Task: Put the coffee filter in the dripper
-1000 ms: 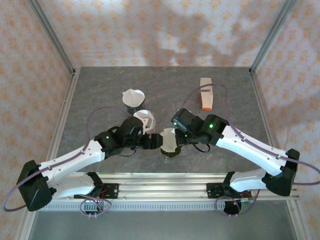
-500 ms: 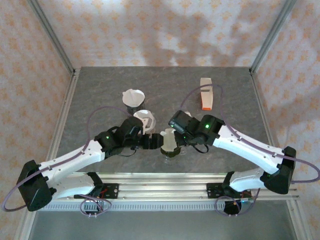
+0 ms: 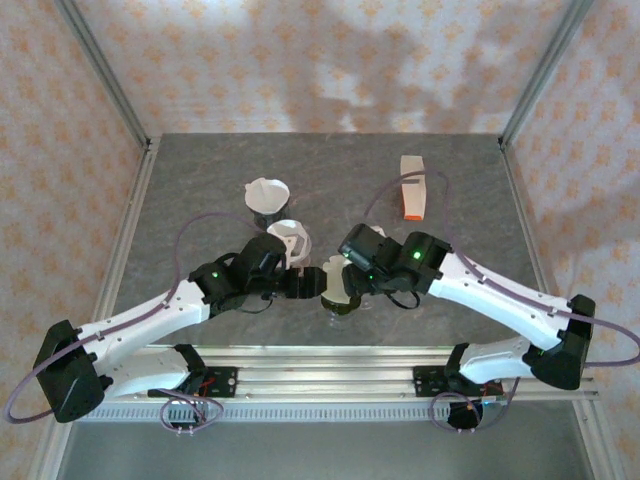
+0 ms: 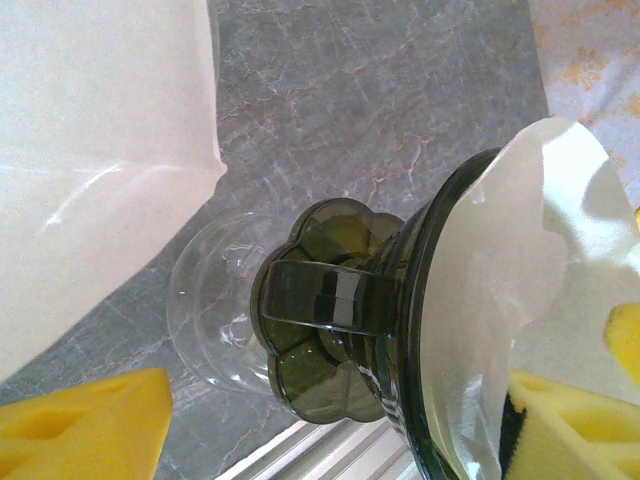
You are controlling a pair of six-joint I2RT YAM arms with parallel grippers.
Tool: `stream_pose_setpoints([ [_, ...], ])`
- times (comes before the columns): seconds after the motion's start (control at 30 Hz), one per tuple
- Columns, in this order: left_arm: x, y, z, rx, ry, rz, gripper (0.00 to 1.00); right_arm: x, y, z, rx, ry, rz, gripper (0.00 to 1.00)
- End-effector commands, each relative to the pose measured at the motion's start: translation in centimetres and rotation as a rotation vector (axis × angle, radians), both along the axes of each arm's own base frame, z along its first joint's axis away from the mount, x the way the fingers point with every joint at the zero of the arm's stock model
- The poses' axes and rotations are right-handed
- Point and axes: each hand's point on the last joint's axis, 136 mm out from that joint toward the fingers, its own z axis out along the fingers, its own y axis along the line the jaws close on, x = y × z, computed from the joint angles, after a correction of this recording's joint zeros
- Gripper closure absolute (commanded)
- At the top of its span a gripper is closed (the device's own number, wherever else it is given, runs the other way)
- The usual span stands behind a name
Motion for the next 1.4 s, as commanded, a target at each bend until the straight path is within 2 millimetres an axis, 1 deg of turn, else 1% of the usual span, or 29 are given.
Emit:
stream_pose_setpoints([
  [0.0, 0.1, -0.1, -0.6, 0.009, 0.004, 0.006, 0.21, -0.6, 0.4, -0.3, 0.016, 0.012, -0.004, 0.37],
  [0.13, 0.1, -0.1, -0.6, 0.006, 0.001, 0.009, 0.21, -0.9, 0.1, -0.5, 0.016, 0.014, -0.011, 0.42],
  [0.3, 0.1, -0.1, -0.8, 0.005, 0.006, 0.010, 0.23, -1.0, -0.1, -1.2, 0.004, 0.026, -0.014, 0.47],
  [0.4, 0.1, -0.2, -0.9, 0.003, 0.007, 0.009, 0.25, -1.0, -0.2, -1.5, -0.004, 0.025, -0.016, 0.53],
  [0.5, 0.1, -0.1, -0.9, 0.006, 0.010, 0.010, 0.26, -0.8, -0.1, -1.5, -0.004, 0.020, -0.017, 0.61],
  [0.6, 0.1, -0.2, -1.0, 0.008, 0.011, 0.011, 0.26, -0.7, 0.0, -1.5, -0.007, 0.018, -0.016, 0.65],
  [0.67, 0.1, -0.2, -1.0, 0.007, 0.010, 0.010, 0.26, -0.7, -0.1, -1.5, -0.011, 0.016, -0.017, 0.66],
  [0.8, 0.2, -0.2, -0.9, 0.007, 0.008, 0.011, 0.25, -0.7, -0.1, -1.4, -0.009, 0.012, -0.021, 0.66],
  [0.87, 0.2, -0.2, -0.8, 0.005, 0.007, 0.011, 0.24, -0.6, 0.0, -1.2, 0.001, 0.008, -0.025, 0.64],
  [1.0, 0.2, -0.2, -0.6, 0.003, 0.005, 0.012, 0.16, -0.5, 0.1, -0.9, 0.007, 0.000, -0.029, 0.50],
  [1.07, 0.3, -0.2, -0.5, -0.001, 0.000, 0.014, 0.14, -0.4, 0.0, -0.9, 0.006, -0.002, -0.031, 0.46],
  [1.23, 0.6, -0.1, 1.0, -0.022, -0.043, 0.025, 0.11, -0.2, 0.2, -0.4, 0.029, -0.021, -0.039, 0.39],
  [1.3, 0.7, 0.1, 1.5, -0.023, -0.057, 0.030, 0.10, -0.1, 0.1, -0.3, 0.026, -0.024, -0.040, 0.38],
  [1.37, 0.7, 0.1, 1.5, -0.020, -0.057, 0.030, 0.09, -0.1, 0.1, -0.2, 0.027, -0.026, -0.043, 0.38],
])
